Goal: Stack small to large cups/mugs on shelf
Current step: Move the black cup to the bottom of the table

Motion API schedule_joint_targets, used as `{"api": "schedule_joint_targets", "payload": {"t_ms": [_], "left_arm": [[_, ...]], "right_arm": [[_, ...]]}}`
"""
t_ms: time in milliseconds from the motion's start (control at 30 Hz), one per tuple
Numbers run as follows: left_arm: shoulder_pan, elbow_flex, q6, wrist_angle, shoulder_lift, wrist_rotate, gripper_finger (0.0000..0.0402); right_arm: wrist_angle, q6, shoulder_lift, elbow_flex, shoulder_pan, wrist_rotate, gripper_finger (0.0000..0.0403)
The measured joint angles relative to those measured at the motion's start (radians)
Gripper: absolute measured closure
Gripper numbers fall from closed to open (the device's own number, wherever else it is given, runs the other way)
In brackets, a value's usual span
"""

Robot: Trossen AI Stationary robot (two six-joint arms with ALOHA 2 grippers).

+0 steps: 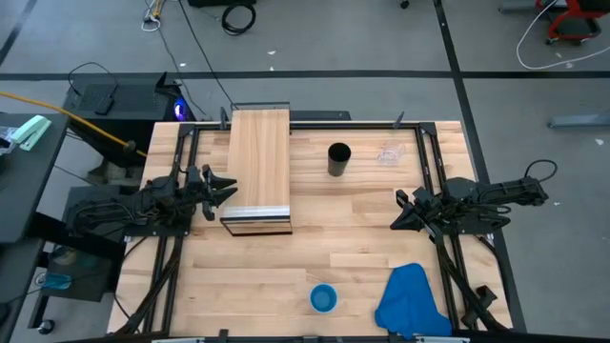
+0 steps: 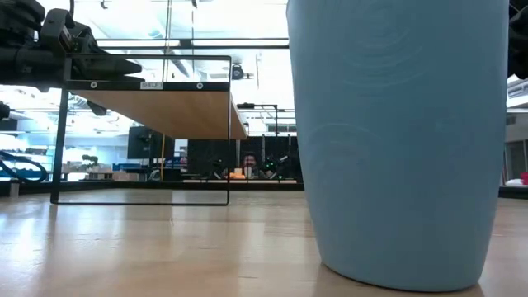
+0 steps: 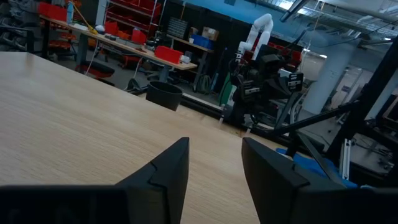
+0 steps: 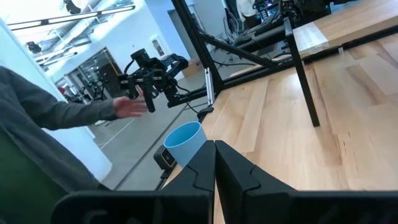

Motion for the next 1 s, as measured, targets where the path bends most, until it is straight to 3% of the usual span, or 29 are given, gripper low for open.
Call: {"api": "schedule_joint_targets", "payload": {"t_ms": [367, 633, 767, 1000], "left_arm": [[0.0, 0.0, 0.087, 0.0, 0.0, -0.001, 0.0247], [0.0, 0.0, 0.033, 0.006, 0.0, -0.003, 0.0248], [0.0, 0.0, -0.125, 0.089, 0.0, -0.005, 0.0249], [0.0, 0.0, -0.226, 0.354, 0.0, -0.03, 0.0245]], "right_arm": [[0.001, 0.0, 0.0, 0.0, 0.0, 0.008, 0.0387], [0.144, -0.005, 0.0, 0.0, 0.0, 0.152, 0.0387], [0.297, -0.008, 0.0, 0.0, 0.0, 0.264, 0.0387], [0.511, -0.069, 0.0, 0.0, 0.0, 0.382, 0.0387]]}}
